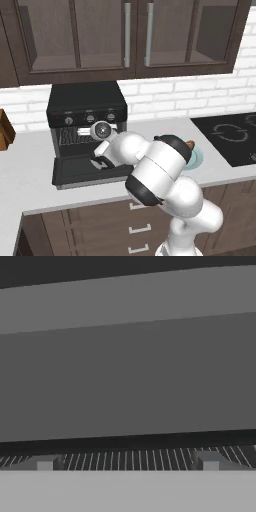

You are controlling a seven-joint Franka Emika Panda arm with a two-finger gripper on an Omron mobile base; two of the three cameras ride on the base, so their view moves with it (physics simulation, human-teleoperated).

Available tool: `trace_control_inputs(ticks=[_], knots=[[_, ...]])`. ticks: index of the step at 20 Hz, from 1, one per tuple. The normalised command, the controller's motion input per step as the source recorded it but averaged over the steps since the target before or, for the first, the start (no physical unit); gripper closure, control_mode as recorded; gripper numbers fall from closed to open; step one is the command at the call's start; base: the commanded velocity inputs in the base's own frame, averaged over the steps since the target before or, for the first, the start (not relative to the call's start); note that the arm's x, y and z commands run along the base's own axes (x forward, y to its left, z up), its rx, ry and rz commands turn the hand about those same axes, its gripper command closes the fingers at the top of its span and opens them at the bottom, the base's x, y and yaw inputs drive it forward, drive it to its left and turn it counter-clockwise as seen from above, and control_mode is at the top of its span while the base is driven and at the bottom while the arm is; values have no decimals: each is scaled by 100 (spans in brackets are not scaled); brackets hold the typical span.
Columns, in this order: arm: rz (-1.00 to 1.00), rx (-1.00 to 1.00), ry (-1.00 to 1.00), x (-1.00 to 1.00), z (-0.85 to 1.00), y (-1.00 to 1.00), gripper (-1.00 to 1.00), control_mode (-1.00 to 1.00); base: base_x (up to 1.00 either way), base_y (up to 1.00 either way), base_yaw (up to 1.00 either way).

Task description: Pick up the kebab skewer and baguette bread, and place them inside the toaster oven. Close the toaster oven door and start by setting the timer.

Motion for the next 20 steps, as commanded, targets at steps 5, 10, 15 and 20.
trace_control_inputs(ticks=[5, 10, 15, 20], knots=[[0, 0, 0, 2, -41, 0, -100, -100, 0, 0, 0], [0, 0, 1, 6, -23, 0, -100, -100, 0, 0, 0], [0, 0, 0, 20, -1, 0, -100, -100, 0, 0, 0], [0, 0, 0, 21, -13, 2, -100, -100, 0, 0, 0]])
